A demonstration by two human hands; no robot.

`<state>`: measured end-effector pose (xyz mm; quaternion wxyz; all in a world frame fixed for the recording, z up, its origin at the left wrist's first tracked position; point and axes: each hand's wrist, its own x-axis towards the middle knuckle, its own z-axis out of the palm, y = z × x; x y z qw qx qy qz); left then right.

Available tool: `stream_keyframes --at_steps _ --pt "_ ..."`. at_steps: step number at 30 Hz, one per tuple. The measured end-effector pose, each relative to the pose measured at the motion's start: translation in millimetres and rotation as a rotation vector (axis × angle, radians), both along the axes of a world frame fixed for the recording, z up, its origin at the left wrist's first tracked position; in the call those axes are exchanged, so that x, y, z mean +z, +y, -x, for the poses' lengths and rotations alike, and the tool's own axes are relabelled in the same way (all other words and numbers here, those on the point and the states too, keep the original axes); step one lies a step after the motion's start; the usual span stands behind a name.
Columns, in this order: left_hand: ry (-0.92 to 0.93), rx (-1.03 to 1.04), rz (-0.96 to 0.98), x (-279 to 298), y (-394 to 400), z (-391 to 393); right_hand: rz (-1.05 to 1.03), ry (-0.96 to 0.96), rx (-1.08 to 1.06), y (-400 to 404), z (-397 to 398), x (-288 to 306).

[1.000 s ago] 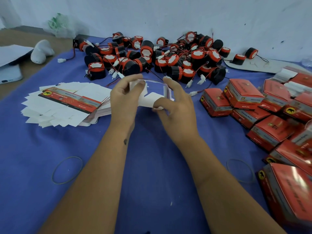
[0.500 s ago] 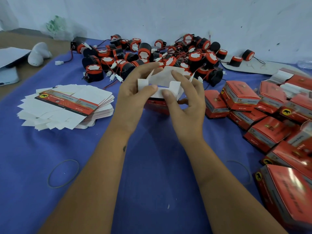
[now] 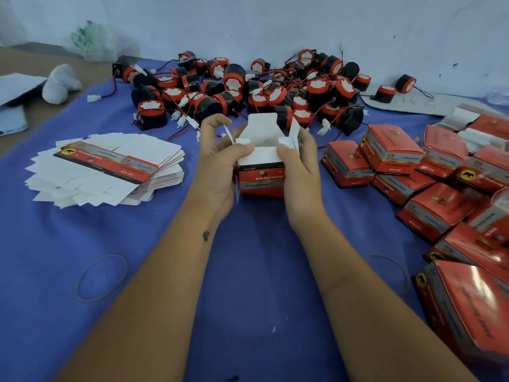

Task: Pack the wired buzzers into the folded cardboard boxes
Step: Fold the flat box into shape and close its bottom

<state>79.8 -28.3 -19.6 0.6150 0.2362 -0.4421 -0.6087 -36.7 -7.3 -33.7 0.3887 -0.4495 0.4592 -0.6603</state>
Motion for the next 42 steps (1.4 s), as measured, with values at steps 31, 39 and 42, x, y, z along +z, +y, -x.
stream_keyframes --at_steps 31,39,42 --pt "-0.255 0.069 0.019 -9 -6 6 -0.098 -0.29 0.17 -4 5 5" --pt "-0.226 0.02 -0.022 -12 -3 6 -0.055 -0.255 0.151 1 4 1" --pt "-0.278 0.067 -0.029 -11 -6 7 -0.077 -0.181 0.103 0 4 3"
